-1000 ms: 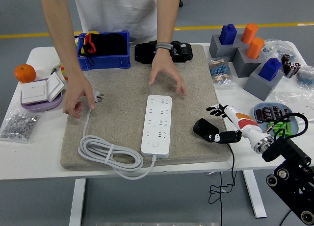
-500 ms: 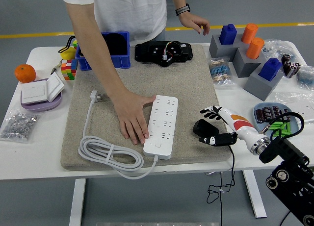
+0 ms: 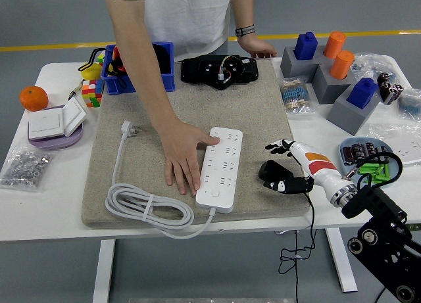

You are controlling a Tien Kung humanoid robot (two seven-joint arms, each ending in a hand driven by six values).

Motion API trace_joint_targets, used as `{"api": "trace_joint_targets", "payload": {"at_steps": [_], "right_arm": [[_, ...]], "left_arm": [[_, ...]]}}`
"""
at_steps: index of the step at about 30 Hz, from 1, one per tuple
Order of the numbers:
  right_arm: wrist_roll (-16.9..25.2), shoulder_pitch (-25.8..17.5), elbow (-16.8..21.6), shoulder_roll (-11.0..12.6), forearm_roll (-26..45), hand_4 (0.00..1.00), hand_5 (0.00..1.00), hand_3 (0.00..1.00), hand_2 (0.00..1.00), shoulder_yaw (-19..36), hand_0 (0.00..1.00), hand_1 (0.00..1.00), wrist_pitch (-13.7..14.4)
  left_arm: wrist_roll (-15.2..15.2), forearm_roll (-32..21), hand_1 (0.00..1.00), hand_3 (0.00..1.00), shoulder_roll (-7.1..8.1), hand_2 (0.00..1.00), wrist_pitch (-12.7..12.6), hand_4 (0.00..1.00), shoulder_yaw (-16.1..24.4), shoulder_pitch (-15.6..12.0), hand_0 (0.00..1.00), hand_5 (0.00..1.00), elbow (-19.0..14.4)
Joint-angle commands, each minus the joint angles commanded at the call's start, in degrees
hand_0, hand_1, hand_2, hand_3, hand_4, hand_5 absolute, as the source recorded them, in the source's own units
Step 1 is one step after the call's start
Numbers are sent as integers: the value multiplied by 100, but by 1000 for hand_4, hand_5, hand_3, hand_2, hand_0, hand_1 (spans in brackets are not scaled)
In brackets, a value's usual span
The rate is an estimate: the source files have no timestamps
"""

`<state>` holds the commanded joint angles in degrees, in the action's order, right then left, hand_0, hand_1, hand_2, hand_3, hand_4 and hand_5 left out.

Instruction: Press the white button,pick up the black plug,place it near the board,insert it into the board

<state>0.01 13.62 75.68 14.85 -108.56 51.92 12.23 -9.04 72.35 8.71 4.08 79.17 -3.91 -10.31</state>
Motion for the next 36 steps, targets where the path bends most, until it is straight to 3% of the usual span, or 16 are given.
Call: {"api": "trace_joint_targets", "payload": {"at_steps": [36], "right_arm": [[-7,-35,-278,-16,-76,898,98,631,608,-70,549,592,141]], "left_arm": [[6,-9,699,712,-10,671,0,721,-13,-9,705,284,0]]}}
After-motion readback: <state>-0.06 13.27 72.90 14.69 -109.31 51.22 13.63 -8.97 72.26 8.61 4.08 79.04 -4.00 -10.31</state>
